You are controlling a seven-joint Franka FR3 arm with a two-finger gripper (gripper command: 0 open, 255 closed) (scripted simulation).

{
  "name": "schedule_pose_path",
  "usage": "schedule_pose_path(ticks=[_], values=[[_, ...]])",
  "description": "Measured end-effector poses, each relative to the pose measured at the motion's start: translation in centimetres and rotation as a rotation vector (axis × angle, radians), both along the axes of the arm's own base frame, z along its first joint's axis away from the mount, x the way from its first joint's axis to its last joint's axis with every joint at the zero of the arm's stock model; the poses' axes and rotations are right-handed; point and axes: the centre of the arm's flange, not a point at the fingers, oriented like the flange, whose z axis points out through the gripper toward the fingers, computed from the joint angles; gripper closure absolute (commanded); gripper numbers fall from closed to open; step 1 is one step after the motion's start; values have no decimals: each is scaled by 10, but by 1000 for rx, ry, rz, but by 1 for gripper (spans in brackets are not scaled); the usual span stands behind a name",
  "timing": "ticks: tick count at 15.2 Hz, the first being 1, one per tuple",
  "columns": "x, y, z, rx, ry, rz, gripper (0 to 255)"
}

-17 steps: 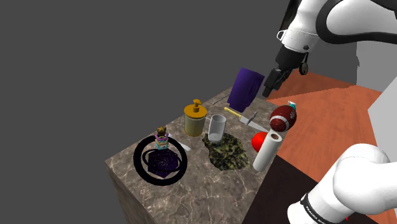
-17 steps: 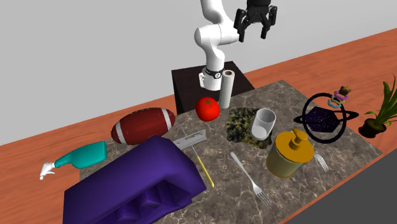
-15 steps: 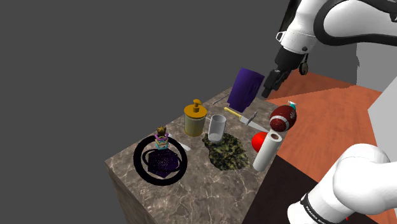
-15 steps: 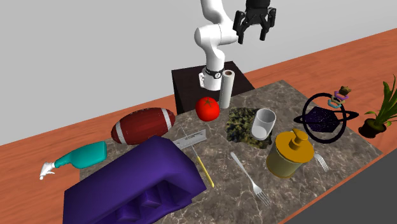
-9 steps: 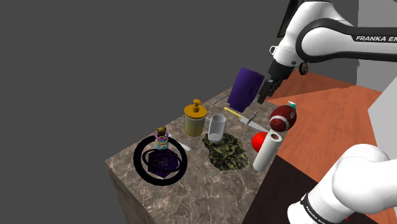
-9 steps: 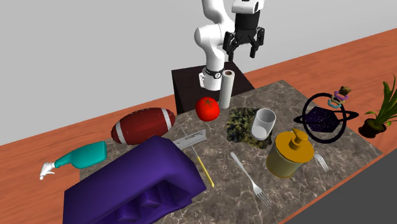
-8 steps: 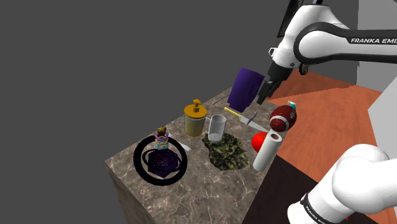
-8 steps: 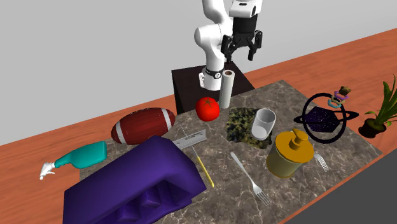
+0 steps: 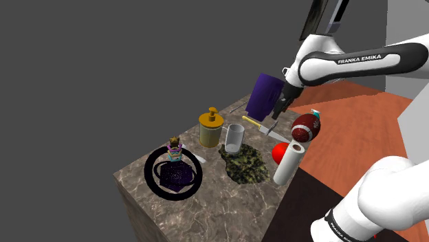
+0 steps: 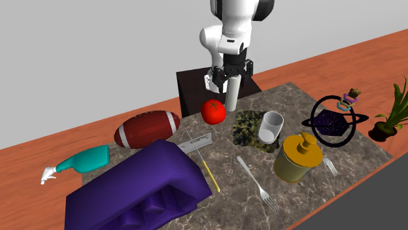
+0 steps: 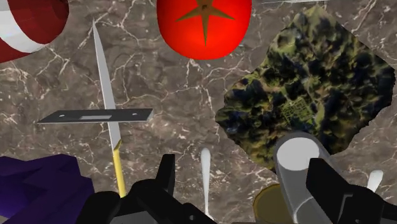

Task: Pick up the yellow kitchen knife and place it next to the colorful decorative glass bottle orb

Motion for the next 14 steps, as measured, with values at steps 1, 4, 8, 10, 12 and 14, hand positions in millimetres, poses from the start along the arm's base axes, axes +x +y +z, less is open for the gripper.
schedule_pose_path(ticks=[1,4,8,10,12,14], values=[[4,-8,-8,1,0,3,0],[18,-34,-37,2,-1,11,0],[37,-63,-71,4,-3,23,0],[47,-78,-94,5,-4,29,0],[58,-92,-112,6,-5,35,0],[70,-107,-132,6,-5,41,0]])
